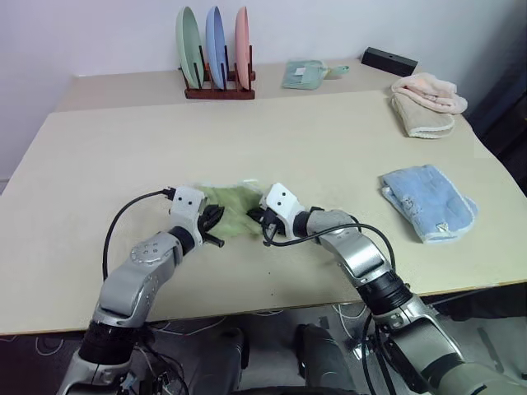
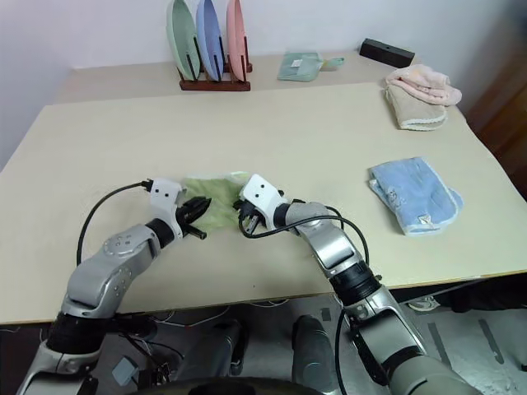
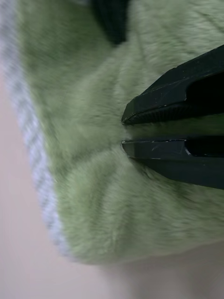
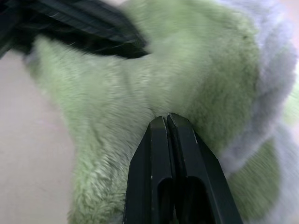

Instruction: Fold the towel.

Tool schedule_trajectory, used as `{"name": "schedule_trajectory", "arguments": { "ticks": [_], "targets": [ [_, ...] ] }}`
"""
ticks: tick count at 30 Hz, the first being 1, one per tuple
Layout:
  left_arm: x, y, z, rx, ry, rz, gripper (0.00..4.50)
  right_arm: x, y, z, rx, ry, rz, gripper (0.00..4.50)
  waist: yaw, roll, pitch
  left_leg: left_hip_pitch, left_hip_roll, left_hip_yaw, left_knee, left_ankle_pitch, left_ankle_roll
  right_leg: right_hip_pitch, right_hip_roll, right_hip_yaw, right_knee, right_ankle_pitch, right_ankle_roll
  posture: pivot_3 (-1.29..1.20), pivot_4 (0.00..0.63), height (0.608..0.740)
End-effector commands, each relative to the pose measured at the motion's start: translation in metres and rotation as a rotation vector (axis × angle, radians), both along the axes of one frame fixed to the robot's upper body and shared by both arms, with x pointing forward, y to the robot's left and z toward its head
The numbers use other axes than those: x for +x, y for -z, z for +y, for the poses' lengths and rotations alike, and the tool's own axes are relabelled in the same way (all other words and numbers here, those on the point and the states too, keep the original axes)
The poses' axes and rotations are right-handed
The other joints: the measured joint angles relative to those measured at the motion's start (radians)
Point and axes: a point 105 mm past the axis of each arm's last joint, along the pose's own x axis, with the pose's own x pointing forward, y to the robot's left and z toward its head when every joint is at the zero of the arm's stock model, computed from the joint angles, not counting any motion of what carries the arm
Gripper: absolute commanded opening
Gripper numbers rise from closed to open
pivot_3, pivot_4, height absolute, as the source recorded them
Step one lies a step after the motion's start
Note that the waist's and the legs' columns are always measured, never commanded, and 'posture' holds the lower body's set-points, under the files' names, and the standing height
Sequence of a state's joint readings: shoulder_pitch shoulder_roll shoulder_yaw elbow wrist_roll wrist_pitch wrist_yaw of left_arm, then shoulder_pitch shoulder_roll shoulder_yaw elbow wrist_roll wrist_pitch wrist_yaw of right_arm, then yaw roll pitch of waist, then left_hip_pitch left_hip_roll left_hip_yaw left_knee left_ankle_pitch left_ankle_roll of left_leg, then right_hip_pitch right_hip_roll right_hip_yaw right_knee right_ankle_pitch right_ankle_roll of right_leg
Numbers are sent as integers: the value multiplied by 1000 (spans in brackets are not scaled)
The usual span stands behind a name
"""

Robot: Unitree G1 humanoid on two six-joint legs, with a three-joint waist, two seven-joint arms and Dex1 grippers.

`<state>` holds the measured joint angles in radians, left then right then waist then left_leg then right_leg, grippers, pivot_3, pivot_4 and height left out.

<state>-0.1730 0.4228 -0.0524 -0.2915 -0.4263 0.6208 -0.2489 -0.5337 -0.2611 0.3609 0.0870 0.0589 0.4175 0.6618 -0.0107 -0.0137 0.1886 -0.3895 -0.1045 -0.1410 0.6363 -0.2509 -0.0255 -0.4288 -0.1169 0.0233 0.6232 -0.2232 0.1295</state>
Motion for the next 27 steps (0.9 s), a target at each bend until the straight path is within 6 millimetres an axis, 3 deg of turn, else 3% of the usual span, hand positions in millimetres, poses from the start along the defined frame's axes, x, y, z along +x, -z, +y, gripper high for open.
{"name": "schedule_trajectory", "arguments": {
  "ticks": [1, 3, 5, 9, 10, 15, 21, 24, 26, 27],
  "targets": [
    [1, -30, 17, -135, -59, -87, 775, 2, -33, -9, 105, 11, -66, 269, 0, 0, 0, 0, 0, 0, 0, 0, 0, 0, 0, 0, 0, 0, 0, 0, 150, 740],
    [2, -53, 48, -229, -166, -138, 1369, -7, -56, -13, 142, -58, -118, 891, -1, 0, 1, 0, 0, 0, 0, 0, 0, 0, 0, 0, 0, 0, 0, 0, 150, 740],
    [-2, -61, 74, -262, -251, -145, 2329, -16, -70, -18, 151, -108, -142, 1842, -5, 0, 1, -1, 1, -1, 0, 0, 0, -1, 0, 0, 0, 0, 0, 0, 150, 740],
    [-11, -52, 104, -326, -375, -57, 4412, -31, -82, -28, 134, -161, -149, 3917, -3, 0, 1, 0, 1, 0, -4, 0, 0, -2, 0, 0, 0, 0, 0, 0, 150, 740],
    [-13, -47, 102, -364, -366, -15, 4500, -35, -81, -30, 116, -186, -150, 4387, -3, -1, 1, 0, 1, -1, -4, 0, 0, -2, 0, 0, 0, 0, 0, 0, 150, 740],
    [-18, -17, 62, -520, -225, 200, 4500, -54, -70, -31, 46, -282, -137, 4387, 4, -1, 1, 0, 0, -1, -2, 0, 0, 1, -1, -1, -3, 1, 1, 0, 150, 740],
    [-14, 1, 24, -578, -137, 329, 4500, -59, -66, -28, 36, -298, -143, 4387, 4, -1, 0, 0, 0, -1, -1, 0, 0, 2, 0, -1, -3, 1, 1, 0, 150, 740],
    [-8, 0, 8, -618, -108, 342, 3703, -60, -63, -29, 26, -287, -147, 4429, 13, -1, 0, 0, 0, -1, -1, 0, 0, 2, -1, -1, -3, 1, 1, 0, 150, 740],
    [-9, -2, -3, -627, -68, 342, 2472, -61, -62, -31, 21, -276, -149, 4429, 19, -1, 0, 0, 0, 0, -1, 0, 0, 2, -1, -1, -3, 1, 1, 0, 150, 740],
    [-10, -3, -6, -626, -59, 342, 2122, -61, -61, -31, 18, -271, -150, 4429, 22, -1, 0, 0, 0, 0, -1, 0, 0, 2, -1, -1, -3, 1, 1, 0, 150, 740]
  ]
}}
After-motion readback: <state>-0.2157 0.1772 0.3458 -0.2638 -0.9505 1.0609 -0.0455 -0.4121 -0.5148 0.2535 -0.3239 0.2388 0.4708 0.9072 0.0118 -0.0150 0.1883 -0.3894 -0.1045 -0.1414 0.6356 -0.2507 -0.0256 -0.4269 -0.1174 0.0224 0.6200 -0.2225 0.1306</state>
